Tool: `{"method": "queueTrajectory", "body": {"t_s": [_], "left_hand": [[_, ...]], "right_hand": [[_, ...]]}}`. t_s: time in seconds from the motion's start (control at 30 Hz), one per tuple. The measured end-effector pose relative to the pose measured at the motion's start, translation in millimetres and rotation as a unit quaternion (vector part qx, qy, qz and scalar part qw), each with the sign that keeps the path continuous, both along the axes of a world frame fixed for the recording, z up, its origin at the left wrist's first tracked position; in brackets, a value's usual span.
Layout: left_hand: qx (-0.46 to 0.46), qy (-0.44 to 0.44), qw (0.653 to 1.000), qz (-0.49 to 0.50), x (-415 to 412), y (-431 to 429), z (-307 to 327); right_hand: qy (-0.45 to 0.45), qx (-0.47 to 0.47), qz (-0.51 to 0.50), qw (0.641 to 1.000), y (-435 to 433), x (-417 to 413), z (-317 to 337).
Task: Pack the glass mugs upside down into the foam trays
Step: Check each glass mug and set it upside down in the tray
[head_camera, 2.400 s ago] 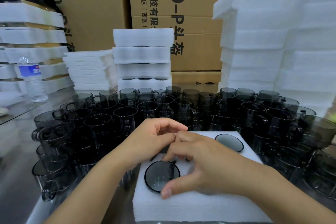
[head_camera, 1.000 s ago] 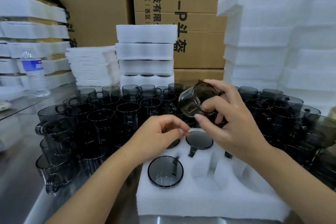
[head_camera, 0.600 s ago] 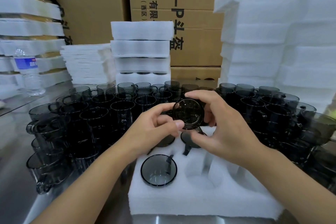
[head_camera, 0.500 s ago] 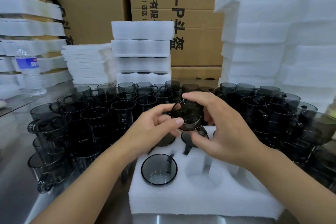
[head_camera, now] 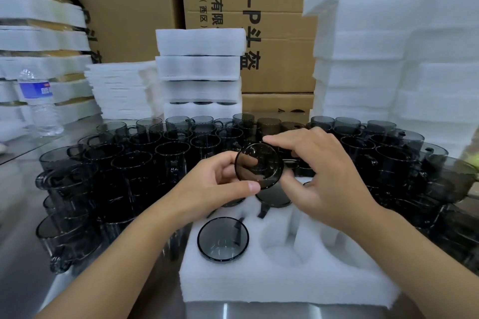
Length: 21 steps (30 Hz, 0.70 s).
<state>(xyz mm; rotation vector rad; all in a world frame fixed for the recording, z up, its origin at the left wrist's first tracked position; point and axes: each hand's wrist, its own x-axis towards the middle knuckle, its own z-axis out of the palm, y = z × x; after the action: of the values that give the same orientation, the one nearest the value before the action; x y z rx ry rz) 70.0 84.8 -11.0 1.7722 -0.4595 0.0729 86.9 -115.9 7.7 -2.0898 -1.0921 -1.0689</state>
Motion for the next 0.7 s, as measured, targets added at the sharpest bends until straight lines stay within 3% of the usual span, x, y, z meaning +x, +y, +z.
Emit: {"method": "queueTrajectory", "body": {"t_s": [0.2,0.4,0.7], "left_hand": [[0.001,-0.028,1.0,-0.009,-3,-2,2],[0.009,-0.031,0.999,0.031,-1,-6,3],[0.0,-0.04,0.999,0.005,6,-3,-4]], "right_hand": [[0.109,0.005,-0.029,0.994,-1,2,-2],[0.123,-0.135,-0.048,0.982,-2,2,-5],[0.119,-0.074,-0.034,0.99,-3,-4,5]]}}
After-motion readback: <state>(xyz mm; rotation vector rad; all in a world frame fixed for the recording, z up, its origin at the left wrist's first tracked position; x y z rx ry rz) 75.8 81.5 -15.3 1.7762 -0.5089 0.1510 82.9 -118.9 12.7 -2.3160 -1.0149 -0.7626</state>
